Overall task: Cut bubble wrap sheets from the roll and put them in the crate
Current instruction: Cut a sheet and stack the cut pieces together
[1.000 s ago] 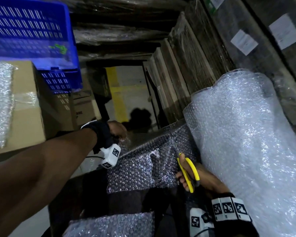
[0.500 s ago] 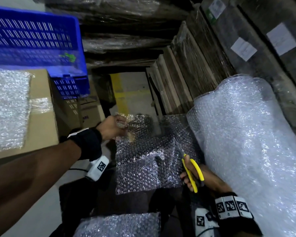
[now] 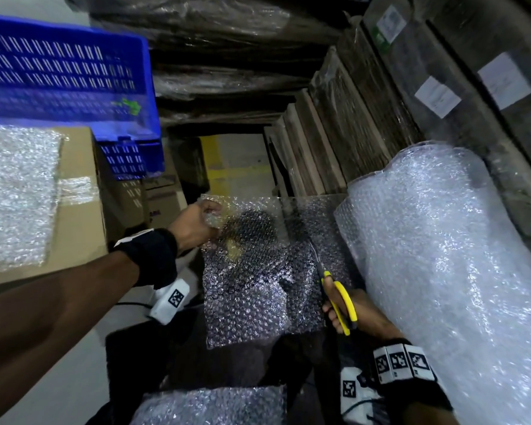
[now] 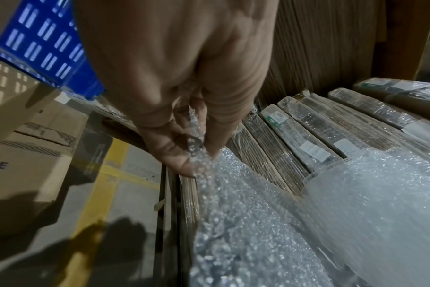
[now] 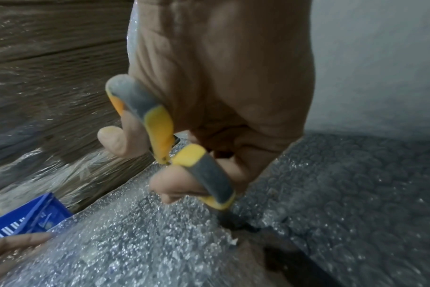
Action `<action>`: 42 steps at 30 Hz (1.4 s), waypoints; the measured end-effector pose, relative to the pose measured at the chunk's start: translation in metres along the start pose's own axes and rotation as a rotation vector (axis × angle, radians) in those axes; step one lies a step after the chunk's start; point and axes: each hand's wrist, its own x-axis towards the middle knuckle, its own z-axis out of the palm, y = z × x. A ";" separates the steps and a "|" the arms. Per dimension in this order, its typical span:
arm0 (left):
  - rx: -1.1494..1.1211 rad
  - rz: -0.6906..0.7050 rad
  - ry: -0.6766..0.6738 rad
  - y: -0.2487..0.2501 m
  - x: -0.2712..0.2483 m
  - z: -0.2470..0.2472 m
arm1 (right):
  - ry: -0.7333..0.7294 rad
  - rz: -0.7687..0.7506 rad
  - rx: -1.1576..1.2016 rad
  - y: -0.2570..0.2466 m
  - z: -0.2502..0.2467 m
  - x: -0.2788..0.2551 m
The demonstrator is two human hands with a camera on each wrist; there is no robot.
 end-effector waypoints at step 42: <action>-0.027 0.049 0.016 -0.024 -0.004 -0.005 | -0.048 -0.045 0.037 -0.025 0.009 0.033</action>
